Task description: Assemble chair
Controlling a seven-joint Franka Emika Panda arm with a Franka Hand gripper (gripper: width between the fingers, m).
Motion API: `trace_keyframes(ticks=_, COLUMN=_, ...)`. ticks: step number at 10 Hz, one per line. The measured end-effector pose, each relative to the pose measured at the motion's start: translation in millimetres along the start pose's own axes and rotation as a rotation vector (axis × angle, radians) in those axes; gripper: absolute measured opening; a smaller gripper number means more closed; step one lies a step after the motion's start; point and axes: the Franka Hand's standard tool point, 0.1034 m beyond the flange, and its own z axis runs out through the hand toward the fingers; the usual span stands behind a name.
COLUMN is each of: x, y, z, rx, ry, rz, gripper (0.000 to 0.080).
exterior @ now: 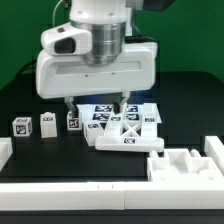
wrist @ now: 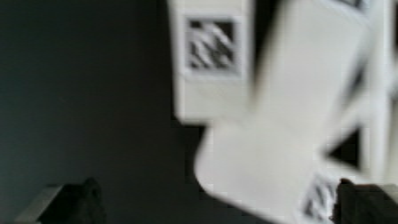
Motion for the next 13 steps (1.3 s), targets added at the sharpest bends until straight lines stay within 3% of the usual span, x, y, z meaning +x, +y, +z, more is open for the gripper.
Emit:
trace_keyframes(ticks=2, x=-17.2, y=11.6, z=13.0, rx=-0.015, ry=0.01, rz=-0.081, gripper=0.0649)
trace_keyframes(ticks=4, x=-13.8, y=9.6, z=11.2, rx=-0.015, ry=0.011, rz=-0.077, gripper=0.0649)
trace_keyframes(ticks=7, x=-25.1, y=6.6, z=28.2, rx=-0.004, ry=-0.01, rz=-0.061, gripper=0.0649)
trace_keyframes(ticks=9, x=-34.6, y=3.0, z=40.0, rx=-0.01, ry=-0.01, rz=-0.063, gripper=0.0649)
trace_keyframes(ticks=13, x=-37.9, y=5.3, z=45.3, rx=-0.008, ry=-0.02, rz=-0.063, gripper=0.0649)
